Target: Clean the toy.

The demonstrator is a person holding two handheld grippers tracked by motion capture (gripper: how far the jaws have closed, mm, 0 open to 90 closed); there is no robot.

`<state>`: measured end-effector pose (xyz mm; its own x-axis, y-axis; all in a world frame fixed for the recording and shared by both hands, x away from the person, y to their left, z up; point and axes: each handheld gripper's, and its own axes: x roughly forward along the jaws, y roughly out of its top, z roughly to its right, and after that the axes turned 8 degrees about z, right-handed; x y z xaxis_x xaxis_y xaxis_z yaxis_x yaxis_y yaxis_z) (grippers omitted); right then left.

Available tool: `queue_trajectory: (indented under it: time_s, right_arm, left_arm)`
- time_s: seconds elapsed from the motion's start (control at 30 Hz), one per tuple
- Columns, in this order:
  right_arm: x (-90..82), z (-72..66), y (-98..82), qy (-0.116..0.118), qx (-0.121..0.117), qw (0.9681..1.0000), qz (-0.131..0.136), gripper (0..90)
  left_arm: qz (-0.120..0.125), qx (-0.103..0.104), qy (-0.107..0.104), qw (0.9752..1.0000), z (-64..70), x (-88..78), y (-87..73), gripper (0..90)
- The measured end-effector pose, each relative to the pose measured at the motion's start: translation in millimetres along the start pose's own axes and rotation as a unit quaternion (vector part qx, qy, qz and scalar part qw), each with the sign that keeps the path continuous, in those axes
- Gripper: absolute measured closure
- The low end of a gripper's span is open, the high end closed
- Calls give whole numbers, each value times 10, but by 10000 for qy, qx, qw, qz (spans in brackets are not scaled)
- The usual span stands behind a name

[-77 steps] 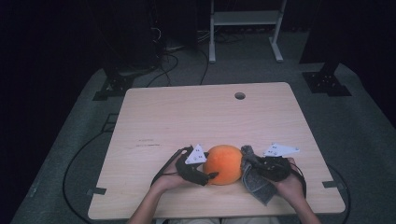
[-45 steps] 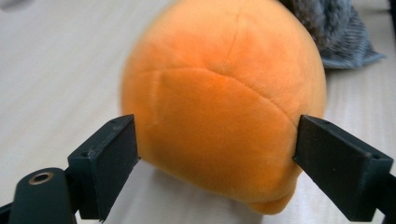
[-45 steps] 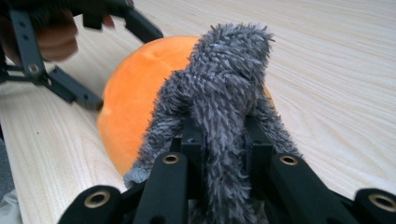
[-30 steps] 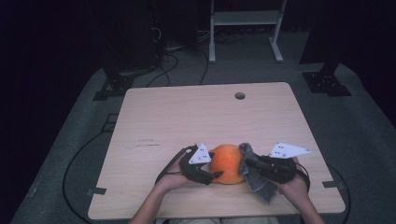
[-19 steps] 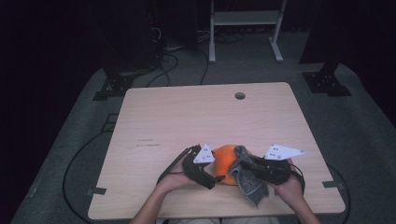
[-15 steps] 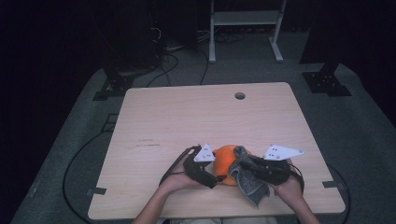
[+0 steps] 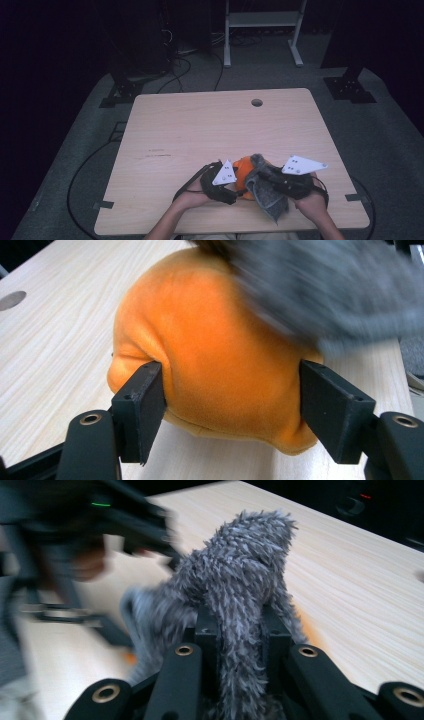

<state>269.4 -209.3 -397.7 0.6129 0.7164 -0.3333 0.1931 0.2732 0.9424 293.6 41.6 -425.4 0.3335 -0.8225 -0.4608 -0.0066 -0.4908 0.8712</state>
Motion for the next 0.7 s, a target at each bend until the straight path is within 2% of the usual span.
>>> queue_trajectory:
  time_s: [0.03, 0.1, 0.17, 0.23, 0.27, 0.37, 0.43, 0.5, 0.57, 0.63, 0.7]
  right_arm:
    - [-7, 54, -30, -110, 42, 9999, -47, 752]
    - [-13, 142, -111, -90, 323, 9994, 11, 756]
    - [-21, 163, -130, -120, 335, 9994, -9, 756]
    - [-21, 153, -121, -94, 302, 9995, -33, 756]
    - [-10, 138, -118, -20, 284, 9996, -85, 756]
    - [18, 105, -79, 273, 216, 9988, -331, 750]
    - [-1, 62, -28, 263, 7, 9989, -380, 750]
    - [-11, 41, -1, 202, -50, 9992, -356, 751]
    - [8, 54, -30, 243, -14, 9990, -372, 751]
    - [25, 93, -74, 345, 90, 9987, -362, 751]
    - [27, 118, -100, 427, 197, 9983, -357, 751]
  left_arm:
    - [36, -94, 51, 9999, -4, 4, 10, 281]
    - [175, -350, 159, 9991, -29, 13, 47, 212]
    - [297, -521, 227, 9979, -49, 21, 65, 175]
    - [212, -570, 222, 9979, -41, 54, 53, 176]
    - [155, -550, 234, 9981, -31, 66, 44, 176]
    - [38, -168, 184, 9997, 25, 63, 20, 215]
    - [13, 18, 120, 9999, 44, 50, 23, 247]
    - [-27, 115, 79, 9999, 56, 53, 21, 255]
    - [-56, 117, 21, 9999, 26, 27, 20, 239]
    - [20, -96, 58, 9999, -18, -1, 24, 180]
    - [179, -282, 197, 9992, -47, -10, 34, 132]
